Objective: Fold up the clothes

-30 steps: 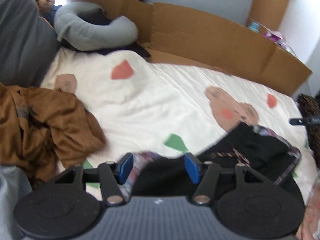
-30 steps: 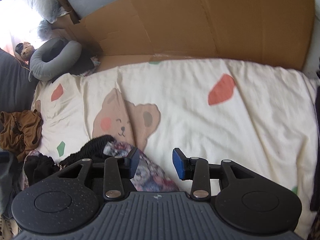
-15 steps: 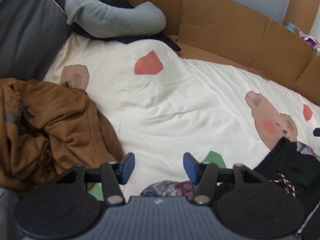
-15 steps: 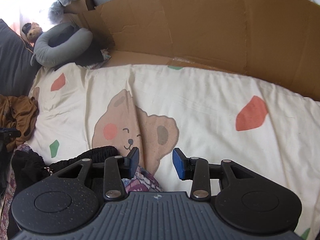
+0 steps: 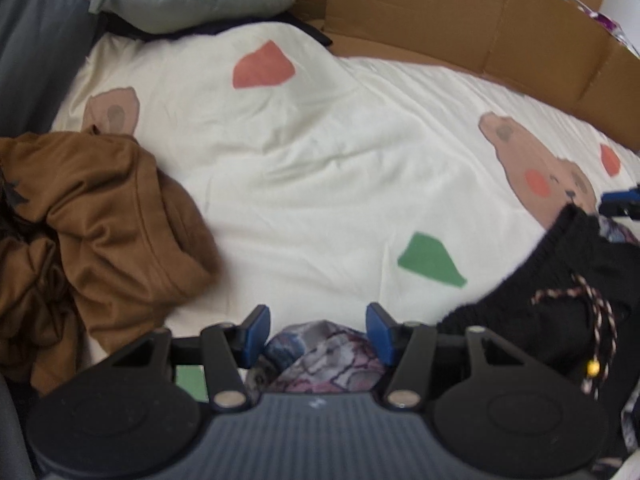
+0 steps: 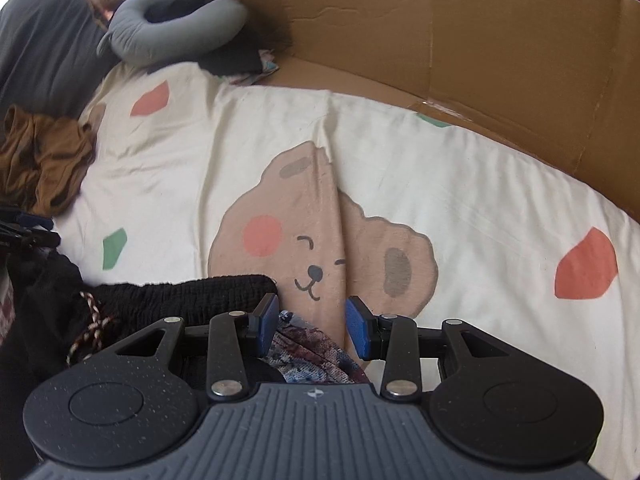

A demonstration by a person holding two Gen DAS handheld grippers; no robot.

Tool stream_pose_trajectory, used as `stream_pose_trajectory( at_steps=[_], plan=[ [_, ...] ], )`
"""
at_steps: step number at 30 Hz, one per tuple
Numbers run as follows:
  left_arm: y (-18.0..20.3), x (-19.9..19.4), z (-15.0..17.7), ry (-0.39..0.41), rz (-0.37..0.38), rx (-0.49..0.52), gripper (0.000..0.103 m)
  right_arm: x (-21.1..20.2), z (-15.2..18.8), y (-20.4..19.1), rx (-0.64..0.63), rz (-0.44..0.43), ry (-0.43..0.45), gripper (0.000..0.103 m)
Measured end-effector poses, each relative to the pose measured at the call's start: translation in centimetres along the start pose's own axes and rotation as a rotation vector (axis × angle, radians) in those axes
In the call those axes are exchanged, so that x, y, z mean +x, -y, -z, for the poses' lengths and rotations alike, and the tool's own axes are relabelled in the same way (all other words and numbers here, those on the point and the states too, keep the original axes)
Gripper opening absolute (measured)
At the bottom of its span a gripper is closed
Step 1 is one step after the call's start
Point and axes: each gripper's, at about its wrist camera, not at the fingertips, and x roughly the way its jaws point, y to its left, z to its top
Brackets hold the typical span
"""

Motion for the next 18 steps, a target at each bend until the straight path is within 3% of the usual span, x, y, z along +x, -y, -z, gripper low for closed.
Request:
stream_pose_trajectory(
  at_steps=[13,18],
  plan=[
    [0.9,-1.2,4.7,-0.095,0.080,0.097,0.056,-0.9,-0.6,0.0,-0.031,-0.079,0.005,0.044],
    [1.5,-1.6,5.7,-0.083,0.082,0.122,0.056,-0.1,-0.5,-1.3,-0.095,-0.097,-0.029,0.044]
  ],
)
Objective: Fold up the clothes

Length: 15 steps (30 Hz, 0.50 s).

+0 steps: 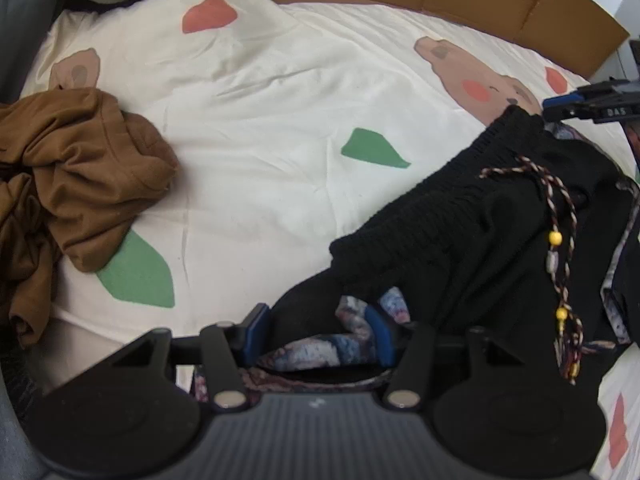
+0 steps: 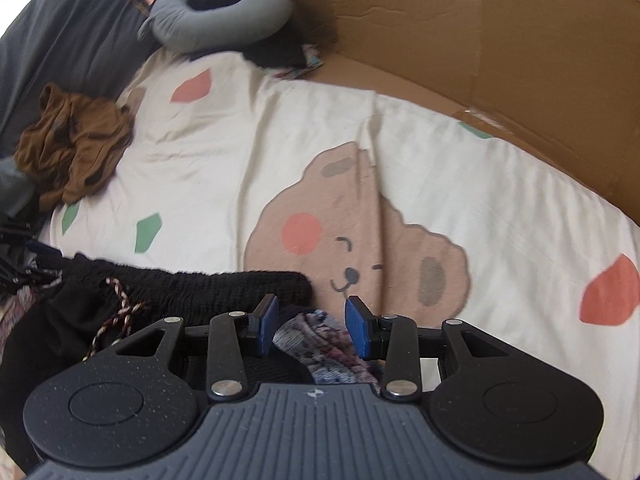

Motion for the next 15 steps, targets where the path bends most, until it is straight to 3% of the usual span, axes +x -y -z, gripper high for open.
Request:
stream_pose_trajectory(
  at_steps=[6,15],
  plan=[
    [0.9,-1.2,-0.6,0.041,-0.005,0.073,0.053,1.3,0.1,-0.3,-0.030,-0.002,-0.049,0.044],
    [2.7,-0.4,-1.4,0.033,0.030,0.190,0.050,2.6,0.4,-0.9,-0.083,-0.006,-0.090,0.045]
  ],
)
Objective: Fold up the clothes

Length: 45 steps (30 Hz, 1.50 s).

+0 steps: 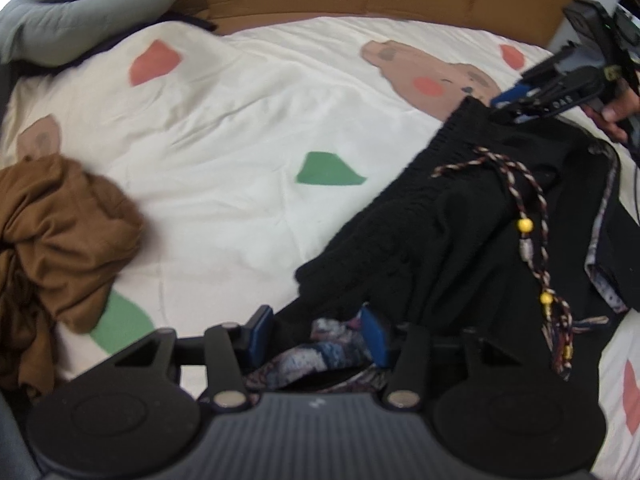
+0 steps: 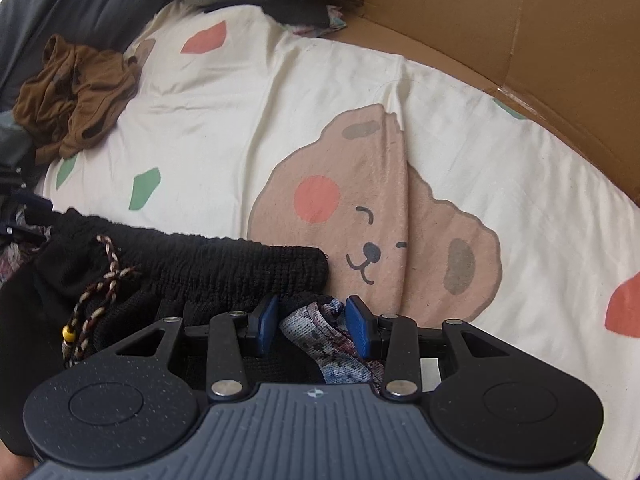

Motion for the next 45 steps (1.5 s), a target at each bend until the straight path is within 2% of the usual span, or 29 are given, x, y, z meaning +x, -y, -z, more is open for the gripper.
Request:
stream_pose_trajectory(
  at_steps=[3,7,12,19,24,30,31,33,35,37,38,39,41,45],
  plan=[
    [0.7,0.5,-0.4,-0.027,0.048,0.034,0.050,0.2,0.2,-0.3,-0.033,-0.015,-0.013,0.044],
    [1.1,1.8,-0.5,-0.093,0.038,0.050,0.051,0.4,0.4,-0.7,-0.061,-0.014,-0.022,0.044],
    [-1.1,1.3,-0.4,-0.077,0.105,-0.115,0.051,0.2,0.3,-0.3,-0.055,-0.029,-0.023,0.043],
    [-4.2,0.9,0.3,-0.039,0.218,-0.339,0.052,-0.7,0.1,1.5,0.067,-0.103,0.004,0.044],
    [-5.4,1.6,0.7,-0.034,0.246,-0.426,0.050,-0.6,0.0,2.1,0.109,-0.118,0.014,0.044],
    [-4.7,3.2,0.7,-0.073,0.220,-0.398,0.044,0.6,-0.1,2.0,0.096,-0.085,-0.007,0.044],
    [-4.5,3.2,0.6,-0.073,0.213,-0.379,0.042,0.6,-0.1,1.8,0.087,-0.081,-0.008,0.044],
    [-4.1,3.3,0.4,-0.079,0.201,-0.350,0.028,0.7,-0.1,1.6,0.067,-0.074,-0.011,0.044],
    [-3.8,3.1,0.2,-0.080,0.182,-0.322,0.024,0.7,-0.1,1.4,0.047,-0.072,-0.021,0.044],
    [-3.4,2.8,-0.1,-0.073,0.162,-0.288,0.021,0.7,-0.1,1.1,0.026,-0.071,-0.034,0.041],
    [-3.2,2.5,-0.2,-0.064,0.147,-0.270,0.019,0.7,-0.1,0.9,0.010,-0.066,-0.039,0.036],
    [-3.1,2.2,-0.4,-0.051,0.131,-0.252,0.019,0.5,-0.1,0.6,-0.007,-0.051,-0.034,0.025],
    [-2.8,1.4,-0.8,-0.022,0.100,-0.219,0.018,0.2,-0.2,0.0,-0.040,-0.015,-0.018,0.018],
    [-2.6,-0.1,-1.7,0.039,0.043,-0.159,0.017,-1.2,-0.2,-0.8,-0.087,0.041,0.033,0.013]
  ],
)
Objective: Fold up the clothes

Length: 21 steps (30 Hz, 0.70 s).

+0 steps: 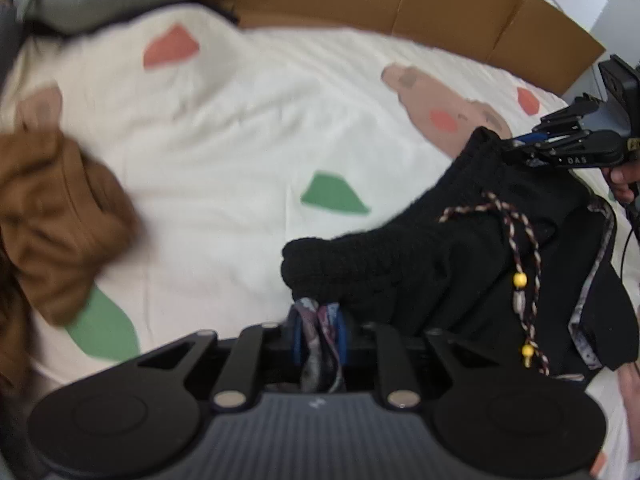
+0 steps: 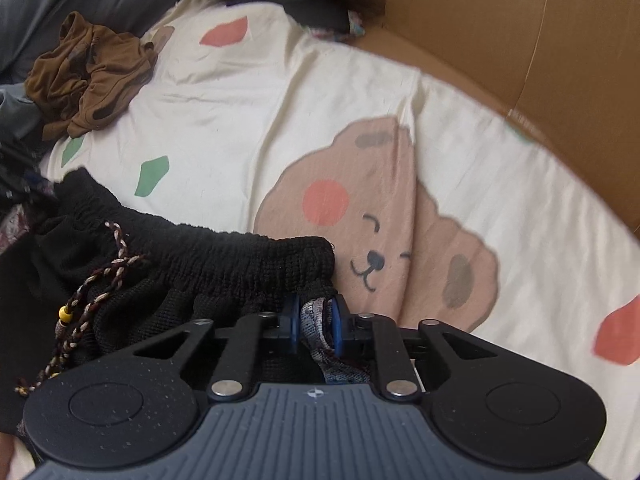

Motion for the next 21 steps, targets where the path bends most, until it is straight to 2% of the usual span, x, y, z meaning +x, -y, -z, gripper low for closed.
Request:
stream_pose_trajectory(
  at_steps=[8,14,18,21],
  plan=[
    [0.6,-1.4,-2.9,0.116,-0.097,0.084,0.016,-3.2,-2.2,0.5,-0.057,0.087,0.098,0.011],
    [1.2,-0.5,-5.5,0.176,-0.170,0.138,0.016,-4.5,-3.9,1.1,-0.065,0.166,0.162,0.010],
    [0.9,1.2,-6.6,0.171,-0.198,0.156,0.016,-3.5,-4.1,1.7,-0.050,0.172,0.138,0.011],
    [-0.1,3.2,-6.7,0.122,-0.193,0.121,0.018,-2.3,-4.0,2.5,0.002,0.137,0.116,0.012]
  ],
)
